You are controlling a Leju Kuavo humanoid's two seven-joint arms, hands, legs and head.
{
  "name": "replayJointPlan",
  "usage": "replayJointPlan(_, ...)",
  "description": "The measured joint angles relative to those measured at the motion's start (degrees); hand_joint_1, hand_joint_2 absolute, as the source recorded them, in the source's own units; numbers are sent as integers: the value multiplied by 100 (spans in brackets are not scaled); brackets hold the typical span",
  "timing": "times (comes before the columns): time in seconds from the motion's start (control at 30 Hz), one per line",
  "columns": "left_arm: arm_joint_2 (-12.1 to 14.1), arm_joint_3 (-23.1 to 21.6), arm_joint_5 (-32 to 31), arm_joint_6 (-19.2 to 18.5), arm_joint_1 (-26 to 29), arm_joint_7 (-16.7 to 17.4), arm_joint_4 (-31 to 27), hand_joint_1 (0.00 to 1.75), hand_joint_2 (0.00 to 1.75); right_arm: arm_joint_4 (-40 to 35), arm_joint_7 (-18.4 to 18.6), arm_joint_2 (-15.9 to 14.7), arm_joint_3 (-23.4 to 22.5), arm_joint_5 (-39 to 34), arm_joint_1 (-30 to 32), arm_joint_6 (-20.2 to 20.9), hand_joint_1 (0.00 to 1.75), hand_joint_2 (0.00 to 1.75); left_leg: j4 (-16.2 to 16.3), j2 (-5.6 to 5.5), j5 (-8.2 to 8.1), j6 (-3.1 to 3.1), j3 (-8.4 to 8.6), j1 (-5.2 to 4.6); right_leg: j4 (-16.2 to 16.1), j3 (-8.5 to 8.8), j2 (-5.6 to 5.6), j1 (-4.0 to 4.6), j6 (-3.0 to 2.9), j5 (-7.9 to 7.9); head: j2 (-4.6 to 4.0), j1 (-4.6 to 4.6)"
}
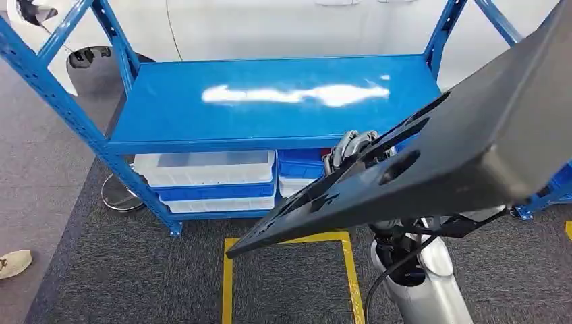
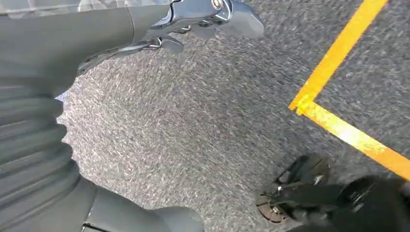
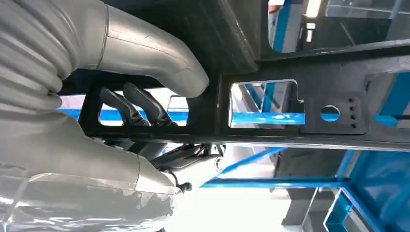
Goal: Take the parts from the cabinet and place them on the table.
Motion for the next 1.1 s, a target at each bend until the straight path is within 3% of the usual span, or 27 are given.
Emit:
replayJointPlan(0.1, -2, 11, -2, 4, 34, -22, 0, 0, 175, -2, -7, 0, -2, 39, -3, 15, 175, 175, 52, 8, 76, 144, -127, -22, -23, -9, -2, -16, 117, 121, -2, -4)
replayJointPlan(0.13, -2, 17, -2, 4, 29, -22, 0, 0, 175, -2, -7, 0, -13, 54, -5, 13, 175, 175, 40, 31, 136, 229, -156, -5, 37, -56, 16, -43, 148, 29, -2, -5)
replayJointPlan(0.17, 0, 22, -2, 2, 20, -22, 0, 0, 175, -4, -7, 0, -22, 57, -7, 15, 175, 175, 41, 32, 173, 267, -185, -10, 198, -136, 20, -48, 163, -167, -2, 0)
replayJointPlan(0.23, 2, 35, -2, -6, 26, -22, 0, 0, 175, -11, -7, 0, -26, 66, -8, 17, 175, 175, 49, 46, 276, 304, -315, -26, 1113, -464, 28, -52, 195, -774, -2, 0)
replayJointPlan(0.27, 2, 37, -2, -18, 27, -22, 0, 0, 175, -11, -2, 0, -26, 66, -7, 18, 175, 175, 56, 50, 326, 312, -379, -42, 1574, -600, 29, -54, 205, -988, -2, -7)
replayJointPlan(0.3, 2, 37, -2, -39, 29, -22, 0, 0, 175, -11, 2, -2, -26, 66, -7, 17, 175, 175, 64, 50, 368, 319, -440, -54, 1825, -636, 29, -53, 200, -1082, -2, -2)
replayJointPlan(0.33, 2, 37, -2, -53, 31, -22, 0, 0, 175, -11, 7, 0, -26, 66, -8, 17, 175, 175, 72, 49, 409, 319, -499, -69, 1770, -521, 30, -49, 178, -1044, -2, -2)
replayJointPlan(0.37, 2, 37, -2, -55, 32, -22, 0, 0, 175, -11, 9, 0, -26, 66, -11, 15, 175, 175, 77, 45, 440, 316, -540, -79, 1500, -292, 30, -39, 147, -936, -2, -2)
replayJointPlan(0.43, 2, 35, -4, -57, 30, -24, 0, 0, 175, -15, 17, 0, -24, 81, -54, 5, 175, 175, 77, 33, 498, 307, -593, -104, 381, 467, 31, 28, 18, -595, 0, -2)
replayJointPlan(0.47, -20, 35, -2, -61, 25, -35, -2, 0, 175, -20, 28, 2, -24, 123, -110, -2, 175, 175, 75, 39, 524, 290, -609, -89, -43, 703, 17, 68, -86, -675, -2, -15)
replayJointPlan(0.5, -22, 35, -2, -68, 27, -37, 0, 0, 175, -20, 42, 2, -22, 162, -141, -7, 175, 175, 81, 47, 544, 256, -625, -112, -62, 703, 1, 89, -91, -600, -2, -51)
replayJointPlan(0.6, 2, 35, 0, -74, 29, 2, 0, 0, 175, -13, 107, 2, -22, 385, -216, -24, 175, 175, 30, 35, 628, 142, -639, -71, -74, 673, -3, 128, -153, -549, -2, -37)
replayJointPlan(0.63, 38, 35, -6, -68, 27, 20, 0, 0, 175, -7, 124, 2, -22, 437, -240, -20, 175, 175, 44, 23, 622, 113, -648, -103, -211, 698, -43, 33, -190, -457, -2, -48)
replayJointPlan(0.67, 31, 31, -35, -68, 28, 33, 0, 0, 175, 2, 135, 2, -20, 446, -279, -17, 175, 175, 146, 26, 502, 102, -717, -94, -256, 702, -100, 52, -212, -417, -2, -42)
replayJointPlan(0.7, 55, 31, -86, -68, 26, 55, 0, 0, 175, 9, 138, 4, -20, 450, -322, -6, 175, 175, 469, 22, 248, 88, -855, -77, -262, 674, -124, 53, -255, -387, -2, -55)
replayJointPlan(0.77, 109, 17, -92, -85, 44, 113, 0, 0, 175, 39, 170, 2, -20, 559, -343, -2, 175, 175, 1359, 25, -211, 41, -1201, -63, -254, 619, -178, 67, -255, -359, -2, -48)
replayJointPlan(0.8, 122, 6, -94, -44, 59, 171, 0, 0, 175, 59, 197, 2, -17, 606, -344, 0, 175, 175, 1677, 27, -328, 20, -1313, -61, -242, 588, -212, 72, -254, -345, -2, -48)
replayJointPlan(0.83, 135, -13, -96, 5, 71, 225, 0, 0, 175, 81, 201, 2, -15, 645, -345, 4, 175, 175, 1751, 29, -312, 6, -1310, -57, -219, 554, -254, 72, -246, -337, -2, -53)
replayJointPlan(0.87, 160, -55, -114, 46, 79, 260, 0, 0, 175, 96, 201, 0, -13, 658, -355, 13, 175, 175, 1534, 43, -173, -2, -1164, -53, -185, 518, -298, 70, -242, -335, -2, -48)
replayJointPlan(0.9, 190, -99, -133, 83, 80, 286, 0, 0, 175, 96, 201, -2, -13, 678, -379, 15, 175, 175, 1086, 77, 40, -6, -896, -47, -141, 484, -344, 68, -239, -337, -2, -50)
replayJointPlan(0.93, 227, -138, -129, 142, 79, 297, 4, 0, 175, 96, 199, -7, -9, 704, -408, 18, 175, 175, 563, 180, 244, -6, -586, -47, -90, 455, -385, 66, -223, -348, -2, -48)
replayJointPlan(0.97, 251, -173, -129, 188, 62, 304, 11, 0, 175, 96, 186, -15, -4, 730, -438, 24, 175, 175, 113, 403, 275, 7, -353, -52, -30, 430, -429, 79, -197, -365, -2, -53)
replayJointPlan(1.0, 280, -201, -122, 210, 42, 302, 15, 0, 175, 96, 148, -26, 0, 739, -444, 53, 175, 175, 83, 413, 260, 82, -368, -109, 8, 412, -458, 118, -161, -371, -2, -50)
replayJointPlan(1.03, 291, -225, -122, 221, 45, 256, 24, 0, 175, 96, 96, -37, 9, 741, -439, 85, 175, 175, 92, 323, 284, 147, -386, -106, 9, 401, -501, 119, -138, -362, -2, -31)
replayJointPlan(1.1, 315, -273, -122, 201, 82, 197, 33, 0, 175, 92, -24, -77, 35, 734, -426, 136, 175, 175, 98, 224, 317, 207, -435, -118, -4, 405, -593, 98, -85, -331, -2, -35)
